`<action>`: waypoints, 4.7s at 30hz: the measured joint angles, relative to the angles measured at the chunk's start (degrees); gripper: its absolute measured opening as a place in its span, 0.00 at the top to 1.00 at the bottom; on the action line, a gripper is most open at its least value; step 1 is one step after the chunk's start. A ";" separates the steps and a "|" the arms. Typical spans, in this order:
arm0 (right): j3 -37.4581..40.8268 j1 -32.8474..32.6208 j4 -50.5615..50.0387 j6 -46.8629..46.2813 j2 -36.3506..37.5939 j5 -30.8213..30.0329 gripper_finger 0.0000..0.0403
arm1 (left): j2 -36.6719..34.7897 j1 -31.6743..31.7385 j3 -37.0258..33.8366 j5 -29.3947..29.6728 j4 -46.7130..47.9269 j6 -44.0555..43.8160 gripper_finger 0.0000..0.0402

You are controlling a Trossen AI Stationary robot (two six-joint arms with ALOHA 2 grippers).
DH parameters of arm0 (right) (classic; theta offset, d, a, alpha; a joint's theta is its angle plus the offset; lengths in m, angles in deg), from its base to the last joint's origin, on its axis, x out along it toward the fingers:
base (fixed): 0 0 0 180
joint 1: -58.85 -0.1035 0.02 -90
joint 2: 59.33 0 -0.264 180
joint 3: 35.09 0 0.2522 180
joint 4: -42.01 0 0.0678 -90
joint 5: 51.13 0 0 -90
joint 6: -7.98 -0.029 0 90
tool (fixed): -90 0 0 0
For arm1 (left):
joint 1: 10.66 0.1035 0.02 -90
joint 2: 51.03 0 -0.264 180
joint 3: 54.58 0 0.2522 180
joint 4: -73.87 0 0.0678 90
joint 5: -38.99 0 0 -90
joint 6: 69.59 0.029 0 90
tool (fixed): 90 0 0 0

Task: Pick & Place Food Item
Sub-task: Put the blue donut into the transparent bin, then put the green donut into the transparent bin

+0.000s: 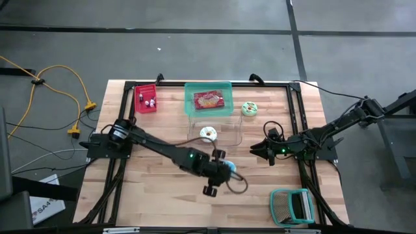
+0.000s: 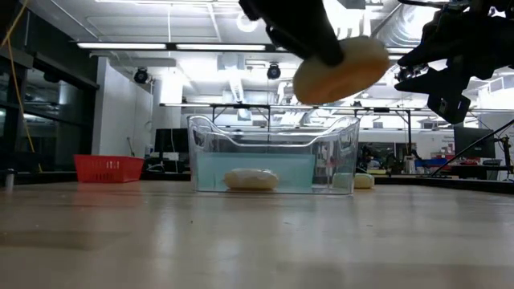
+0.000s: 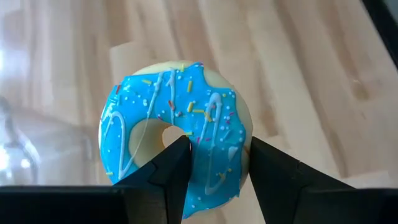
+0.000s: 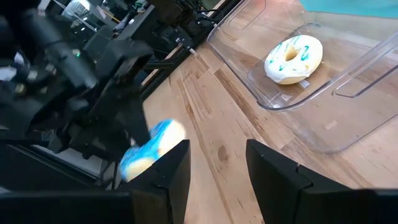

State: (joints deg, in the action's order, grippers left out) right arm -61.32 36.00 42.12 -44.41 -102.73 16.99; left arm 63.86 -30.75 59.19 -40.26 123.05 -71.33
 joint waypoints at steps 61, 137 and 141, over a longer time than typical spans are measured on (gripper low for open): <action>0.00 -0.02 -0.28 0.01 -0.02 -0.01 0.64 | 4.97 26.50 -0.04 -8.25 -0.12 -2.70 0.63; 0.00 -0.01 -0.09 0.01 0.00 -0.01 0.64 | -1.68 25.24 0.09 -12.19 0.82 -0.10 0.44; 0.00 0.00 -0.09 0.01 0.00 -0.01 0.64 | -1.68 24.29 0.04 -12.22 0.99 -0.06 0.44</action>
State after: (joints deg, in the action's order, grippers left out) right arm -61.32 36.00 42.03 -44.40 -102.73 16.98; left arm 62.18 -6.46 59.23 -52.48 124.04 -71.39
